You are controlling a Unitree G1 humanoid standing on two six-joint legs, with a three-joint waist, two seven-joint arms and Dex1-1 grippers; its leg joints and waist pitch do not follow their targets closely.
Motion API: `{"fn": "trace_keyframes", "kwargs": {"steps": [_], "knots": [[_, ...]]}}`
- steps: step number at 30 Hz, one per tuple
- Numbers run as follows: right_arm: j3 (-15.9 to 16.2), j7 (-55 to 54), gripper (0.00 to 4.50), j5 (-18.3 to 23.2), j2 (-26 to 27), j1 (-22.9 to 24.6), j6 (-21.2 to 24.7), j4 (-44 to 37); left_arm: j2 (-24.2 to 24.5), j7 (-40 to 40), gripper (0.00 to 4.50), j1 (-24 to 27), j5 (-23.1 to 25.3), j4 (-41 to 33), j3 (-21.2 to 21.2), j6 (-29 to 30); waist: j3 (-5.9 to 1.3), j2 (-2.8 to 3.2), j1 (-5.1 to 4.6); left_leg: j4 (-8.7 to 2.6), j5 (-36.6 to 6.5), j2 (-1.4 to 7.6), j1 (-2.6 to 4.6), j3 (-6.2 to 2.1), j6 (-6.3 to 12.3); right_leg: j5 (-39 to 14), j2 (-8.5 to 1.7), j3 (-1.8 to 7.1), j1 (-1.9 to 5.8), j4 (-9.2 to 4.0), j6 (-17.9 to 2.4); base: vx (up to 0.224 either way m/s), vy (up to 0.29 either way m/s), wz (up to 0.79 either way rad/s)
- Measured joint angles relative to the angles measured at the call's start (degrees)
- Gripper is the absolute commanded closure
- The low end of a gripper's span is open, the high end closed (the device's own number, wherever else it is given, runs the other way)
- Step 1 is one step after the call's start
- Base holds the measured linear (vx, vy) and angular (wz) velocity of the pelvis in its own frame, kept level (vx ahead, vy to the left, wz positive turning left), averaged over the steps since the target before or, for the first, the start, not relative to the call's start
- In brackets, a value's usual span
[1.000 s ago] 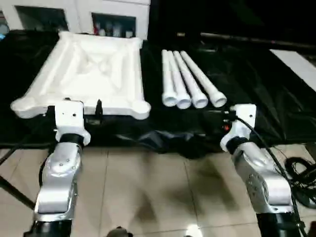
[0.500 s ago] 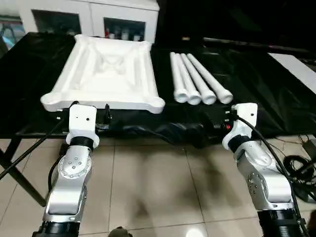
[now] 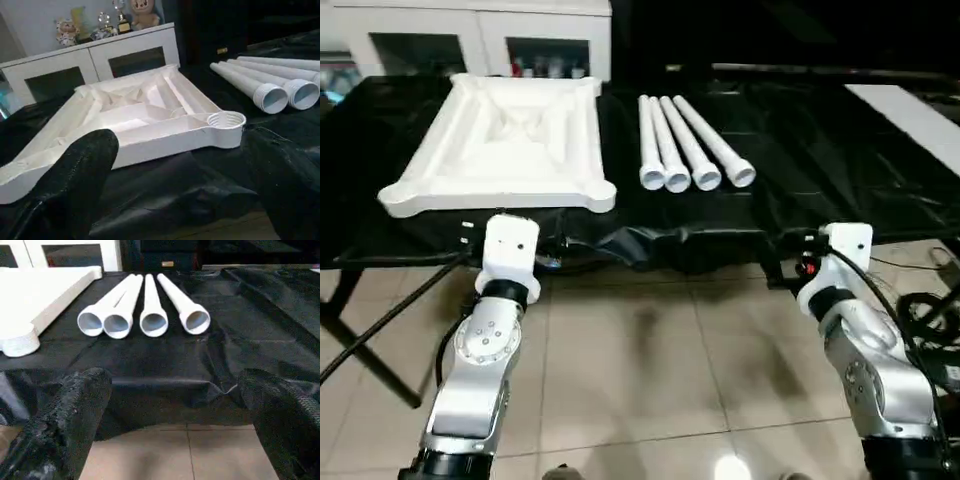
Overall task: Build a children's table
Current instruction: Move to table
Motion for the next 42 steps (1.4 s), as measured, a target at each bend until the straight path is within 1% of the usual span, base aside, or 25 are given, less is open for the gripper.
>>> {"fn": "trace_keyframes", "kwargs": {"steps": [3, 5, 7, 10, 12, 13, 14, 16, 17, 18, 19, 20, 22, 24, 26, 27, 29, 30, 31, 33, 35, 36, 37, 39, 42], "knots": [[0.04, -0.06, 0.01, -0.01, 0.11, 0.08, 0.00, -1.27, 0.14, -0.31, 0.03, -0.04, -0.06, -0.25, 0.05, -0.08, 0.68, 0.99, -0.57, -0.38, -0.66, 0.91, 2.03, 0.09, -0.07, -0.90, -0.31, -1.74, 3.08, -1.30, 0.55, 0.018, 0.017, -0.06], [0.05, -0.27, 0.01, -0.01, 0.21, 0.16, 0.01, -2.11, 0.11, -0.34, 0.03, -0.09, -0.10, -0.29, 0.06, -0.11, 1.04, 0.15, -1.33, -0.37, -0.91, 0.08, 3.11, 0.42, -0.32, -3.24, -1.05, 0.48, 3.22, 1.68, 1.04, 0.071, 0.025, -0.13], [-0.24, -0.49, 0.01, -0.01, -0.21, 0.41, 0.02, -2.14, -0.65, -0.35, 0.03, 0.18, -0.19, -0.28, 0.28, -0.11, 0.91, -1.01, -1.46, -0.08, -2.89, -0.19, 3.98, 0.84, -0.47, -3.47, -1.00, 1.28, 3.83, 1.59, 0.73, 0.136, -0.039, -0.06], [-1.57, -0.65, 0.01, -0.07, -1.06, 0.77, 0.15, -2.09, -1.65, -0.55, 0.03, -0.07, -0.57, -0.32, -1.29, -0.12, 0.59, -0.44, 0.07, 4.83, -4.90, -1.18, 0.91, 0.10, 3.43, -3.67, -0.79, 1.80, 4.61, 0.50, 0.90, 0.164, -0.019, -0.04], [-1.50, -0.53, 0.01, -0.35, -1.16, 0.69, 0.15, -2.11, -1.51, -0.53, 0.03, -0.08, -0.62, -0.33, -0.88, -0.12, -0.21, 1.20, 0.51, 1.29, -3.17, -0.71, -0.57, -0.08, 3.33, -4.02, 0.60, 0.84, 5.69, -0.94, 1.27, 0.165, 0.025, 0.05], [-1.28, -0.50, 0.01, -0.51, -0.89, 0.62, 0.23, -2.12, -1.25, -0.49, 0.03, 0.09, -0.64, -0.34, -0.43, -0.09, -0.48, 1.84, 0.54, 1.26, -1.42, 0.02, 0.21, -1.00, 1.79, -4.32, 1.18, 0.61, 6.00, -1.10, 1.46, 0.216, 0.054, -0.04], [0.11, -0.32, 0.01, -0.57, -0.22, 0.14, 0.35, -2.15, -0.93, -0.40, 0.03, 0.48, -0.64, -0.33, 0.28, -0.08, -0.55, 1.54, 0.07, 1.25, -2.07, -0.52, 0.57, -1.29, 1.90, -4.93, 0.90, 0.72, 5.71, 0.01, 1.18, 0.216, 0.054, -0.04], [1.79, 0.37, 0.01, -0.62, -0.12, -0.56, 0.35, -2.93, -0.32, -0.15, 0.03, 0.58, -0.62, -0.28, 2.05, 0.12, -0.81, 0.86, -0.84, 1.35, -3.43, -1.44, 1.46, -2.20, 2.18, -5.97, 0.37, 2.25, 1.79, 7.46, 1.78, 0.214, 0.009, -0.09], [1.84, 0.51, 0.01, -0.65, -0.16, -0.53, 0.35, -3.08, -0.34, -0.12, 0.03, 0.58, -0.63, -0.28, 2.11, 0.12, -0.93, 0.56, -1.19, 1.35, -3.81, -1.69, 1.70, -2.49, 2.10, -5.99, 0.02, 2.36, 0.58, 8.43, 2.09, 0.197, -0.011, -0.07], [2.21, 1.00, 0.01, -0.72, -0.61, -0.43, 0.35, -3.43, -0.50, -0.07, 0.03, 0.55, -0.62, -0.48, 2.09, 0.12, -1.15, -0.90, -3.08, 1.28, -4.56, -4.55, 1.86, -6.17, 3.39, -5.85, -1.02, 3.85, -2.10, 7.60, 4.14, 0.161, -0.074, 0.06], [2.36, 1.37, 0.01, -0.77, -0.83, -0.32, 0.37, -3.84, -0.66, -0.04, 0.03, 0.54, -0.61, -0.63, 2.02, 0.18, -1.31, -2.62, -3.82, 1.69, -5.08, -6.50, 1.38, -6.95, 4.14, -5.05, -1.74, 6.15, -1.89, 3.52, 4.70, 0.117, -0.084, 0.48], [2.27, 1.69, 0.01, -0.80, -1.85, 0.34, 0.35, -4.23, -1.44, 0.07, 0.03, 0.19, -0.61, -0.51, 1.58, 0.36, -0.94, -3.41, -4.46, 3.62, -6.45, -7.43, 1.05, -7.13, 6.91, -2.68, -2.09, 6.47, -1.40, 4.03, 4.23, 0.117, -0.084, 0.48], [1.53, 2.04, 0.01, -1.53, -2.66, 0.55, 0.64, -3.59, -2.81, 0.06, 0.03, 1.23, -0.69, -0.88, -0.74, 0.42, -0.69, -2.66, -4.06, 10.85, -7.36, -6.05, -1.96, -5.03, 10.39, -3.04, -2.38, 3.73, 1.87, 1.35, 3.87, 0.173, -0.025, 0.48], [2.39, 2.64, 0.01, -1.86, -2.11, 0.03, 0.57, -3.62, -1.71, 0.18, 0.03, 1.21, -0.67, -1.65, 0.18, 0.45, -0.84, -1.82, -3.49, 8.30, -6.30, -4.86, -3.59, -2.84, 8.74, -3.26, -3.21, -1.07, 5.60, -2.12, 3.53, 0.190, -0.006, 0.45], [3.49, 3.18, 0.01, -1.86, -1.84, -0.83, 0.49, -3.78, -1.07, 0.24, 0.03, 1.19, -0.67, -3.03, 1.58, 0.43, -0.59, 0.64, -3.01, 3.72, -4.33, -2.15, -3.49, -1.94, 8.64, -3.77, -2.78, -6.45, 9.68, -4.45, 4.14, 0.223, 0.048, 0.56], [4.63, 3.31, 0.01, -1.86, -0.76, -0.95, 0.50, -3.76, -0.50, 0.26, 0.03, 1.76, -0.65, -3.26, 2.58, 0.43, -0.23, 1.16, -3.01, 3.84, -2.27, -1.83, -2.39, -2.93, 6.07, -4.88, -2.52, -7.68, 11.69, -4.68, 4.86, 0.306, 0.098, 0.49], [6.83, 3.70, 0.01, -1.79, 0.34, -2.00, 0.50, -3.80, 0.46, 0.40, 0.03, 2.04, -0.63, -2.59, 4.60, 0.98, -0.28, -0.52, -4.22, 3.92, -3.19, -5.17, -1.95, -5.65, 6.15, -7.54, -1.31, -3.20, 8.51, 4.08, 3.42, 0.324, 0.071, 0.57], [6.94, 3.87, 0.01, -1.79, 0.18, -2.14, 0.47, -3.80, 0.33, 0.40, 0.03, 2.22, -0.62, -2.37, 4.78, 1.27, -0.42, -0.68, -4.12, 3.83, -3.67, -6.69, -1.51, -7.65, 6.94, -8.42, 0.80, -0.20, 5.10, 8.98, 3.74, 0.270, 0.037, 0.62], [6.90, 3.90, 0.01, -1.80, -0.03, -2.18, 0.46, -3.80, 0.18, 0.39, 0.03, 2.25, -0.62, -2.38, 4.72, 1.33, -0.48, -0.75, -4.09, 3.57, -3.82, -7.83, -1.03, -9.01, 7.04, -8.80, 1.90, 0.99, 2.53, 10.12, 4.22, 0.191, 0.040, 0.47], [6.79, 3.98, 0.01, -1.85, -0.18, -2.11, 0.46, -3.80, 0.00, 0.39, 0.03, 2.11, -0.63, -2.64, 4.38, 1.35, -0.51, -2.01, -4.63, 2.57, -4.29, -11.29, 0.70, -9.95, 7.02, -8.04, 2.07, 4.07, -2.89, 9.17, 5.05, 0.180, 0.040, 0.49], [6.61, 4.15, 0.01, -1.91, -0.16, -2.02, 0.38, -3.76, -0.06, 0.37, 0.03, 1.75, -0.64, -3.21, 3.96, 1.35, -0.28, -4.71, -5.00, 2.44, -5.26, -15.01, 1.71, -10.05, 6.85, -2.63, 0.36, 7.82, -3.69, 2.67, 3.76, 0.191, -0.004, 0.70], [6.00, 4.17, 0.01, -2.00, -0.80, -1.38, 0.38, -3.54, -0.82, 0.25, 0.03, 1.65, -0.66, -3.05, 3.11, 1.44, 0.04, -5.22, -4.99, 5.09, -6.62, -14.13, 1.96, -7.84, 8.10, 0.40, -0.25, 8.01, -2.14, 2.64, 2.86, 0.169, -0.055, 0.92], [5.40, 4.15, 0.01, -2.04, -1.00, -1.27, 0.42, -2.93, -1.25, 0.21, 0.03, 1.85, -0.68, -3.09, 2.21, 1.44, 0.17, -4.36, -4.37, 7.82, -7.30, -12.07, 1.70, -6.28, 9.03, -0.21, -0.17, 6.96, -0.68, 2.05, 2.65, 0.171, -0.013, 0.79], [5.31, 4.12, 0.01, -2.03, -0.94, -1.31, 0.38, -2.83, -1.00, 0.04, 0.03, 1.83, -0.66, -3.08, 2.17, 1.45, 0.48, -3.54, -3.09, 10.75, -7.42, -7.66, 0.14, -4.99, 8.22, -0.57, -1.08, 3.90, 2.74, -0.52, 2.56, 0.187, 0.011, 0.68], [5.57, 3.93, 0.01, -1.68, 0.47, -1.81, 0.67, -2.96, -0.24, -0.89, 0.03, 1.66, -0.73, -2.87, 2.78, 1.33, 0.40, -1.21, -1.61, 4.53, -6.15, -2.37, 1.74, -3.67, 2.12, -2.61, -0.59, 3.21, 4.10, -0.27, 1.66, 0.195, 0.092, 0.35]]}}
